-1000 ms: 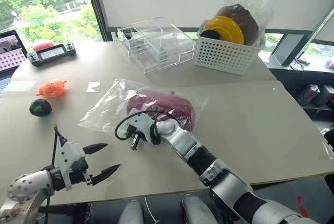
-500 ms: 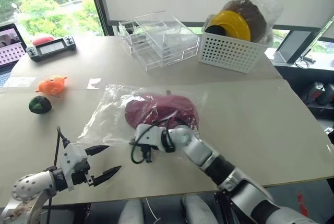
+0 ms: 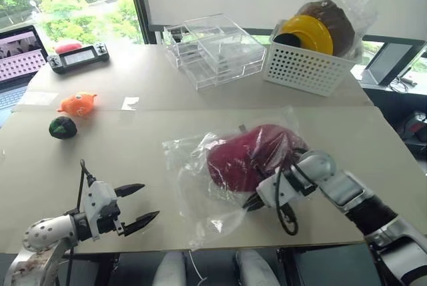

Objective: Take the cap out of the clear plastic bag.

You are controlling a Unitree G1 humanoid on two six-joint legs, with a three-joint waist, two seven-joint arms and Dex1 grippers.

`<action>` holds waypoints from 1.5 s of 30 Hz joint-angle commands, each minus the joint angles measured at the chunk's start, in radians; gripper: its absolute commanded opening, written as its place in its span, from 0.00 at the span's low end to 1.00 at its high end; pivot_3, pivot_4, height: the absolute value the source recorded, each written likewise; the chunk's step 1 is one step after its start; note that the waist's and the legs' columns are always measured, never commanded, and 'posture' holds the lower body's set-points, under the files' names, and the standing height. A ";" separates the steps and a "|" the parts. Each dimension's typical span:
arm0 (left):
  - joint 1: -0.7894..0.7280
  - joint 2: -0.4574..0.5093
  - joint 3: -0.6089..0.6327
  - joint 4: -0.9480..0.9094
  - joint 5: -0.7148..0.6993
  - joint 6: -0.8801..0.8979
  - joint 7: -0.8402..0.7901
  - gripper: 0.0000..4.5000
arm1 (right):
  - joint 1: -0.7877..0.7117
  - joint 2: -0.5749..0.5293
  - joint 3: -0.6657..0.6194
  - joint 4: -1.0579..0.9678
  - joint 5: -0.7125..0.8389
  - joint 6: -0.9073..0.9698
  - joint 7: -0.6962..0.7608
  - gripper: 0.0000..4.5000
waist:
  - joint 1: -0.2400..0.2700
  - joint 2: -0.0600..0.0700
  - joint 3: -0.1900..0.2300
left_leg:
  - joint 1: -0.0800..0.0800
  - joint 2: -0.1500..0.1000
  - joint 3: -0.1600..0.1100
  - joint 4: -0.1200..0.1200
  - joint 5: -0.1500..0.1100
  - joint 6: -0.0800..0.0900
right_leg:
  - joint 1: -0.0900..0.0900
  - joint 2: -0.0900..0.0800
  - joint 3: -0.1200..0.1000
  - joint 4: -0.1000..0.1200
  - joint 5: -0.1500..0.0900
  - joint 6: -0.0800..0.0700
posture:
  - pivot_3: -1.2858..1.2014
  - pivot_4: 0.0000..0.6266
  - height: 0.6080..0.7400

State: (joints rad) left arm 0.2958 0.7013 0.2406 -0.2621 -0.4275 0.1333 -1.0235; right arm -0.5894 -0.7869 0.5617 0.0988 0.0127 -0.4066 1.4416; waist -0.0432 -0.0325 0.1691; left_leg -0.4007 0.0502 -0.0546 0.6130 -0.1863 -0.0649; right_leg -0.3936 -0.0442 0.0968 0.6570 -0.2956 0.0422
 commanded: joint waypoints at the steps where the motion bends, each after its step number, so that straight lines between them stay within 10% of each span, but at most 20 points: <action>1: -0.029 0.006 -0.012 -0.013 0.006 0.006 0.011 1.00 | -0.073 -0.053 0.048 0.166 -0.243 -0.266 -0.023 0.00 | 0.001 0.000 0.000 | 0.002 0.000 0.000 0.001 0.000 0.000 | 0.003 0.000 0.000 -0.001 0.000 0.000 | 0.52 0.24 0.96; 17: -0.034 0.005 -0.023 -0.020 0.006 0.012 0.022 1.00 | -0.155 0.073 0.146 0.377 -0.319 -0.745 -0.234 0.00 | -0.016 -0.012 -0.003 | 0.021 0.002 0.003 -0.002 0.001 0.001 | 0.022 0.000 0.003 -0.004 0.000 -0.009 | 0.52 0.24 0.96; 27: -0.010 -0.003 -0.015 0.033 0.011 -0.045 -0.002 1.00 | -0.104 0.066 0.039 0.271 -0.219 -0.354 -0.176 0.00 | -0.031 -0.012 -0.003 | 0.027 0.004 0.002 -0.007 -0.001 0.004 | 0.023 0.002 0.002 0.000 0.000 -0.014 | 0.52 0.24 0.96; 40: -0.086 -0.015 -0.073 0.111 0.039 -0.079 -0.021 1.00 | -0.006 -0.064 -0.049 -0.086 -0.108 -0.182 -0.077 0.93 | 0.012 -0.006 0.001 | 0.005 0.001 0.001 -0.004 -0.001 0.004 | 0.005 0.000 0.000 -0.001 0.002 -0.009 | 0.52 0.24 0.96; 45: -0.125 -0.016 -0.094 0.148 0.049 -0.091 -0.036 1.00 | -0.052 -0.110 -0.125 -0.177 -0.032 -0.097 -0.051 0.98 | 0.013 -0.002 0.005 | 0.000 0.001 0.000 -0.004 -0.002 0.003 | 0.002 -0.001 -0.001 -0.001 0.002 -0.009 | 0.52 0.24 0.96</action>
State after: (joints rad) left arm 0.1736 0.6824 0.1538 -0.1162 -0.3840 0.0624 -1.0512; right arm -0.6174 -0.8869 0.4893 -0.0264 -0.0617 -0.5350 1.3862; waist -0.0300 -0.0345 0.1738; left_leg -0.4003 0.0508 -0.0546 0.6094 -0.1888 -0.0620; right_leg -0.3918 -0.0448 0.0958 0.6561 -0.2932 0.0333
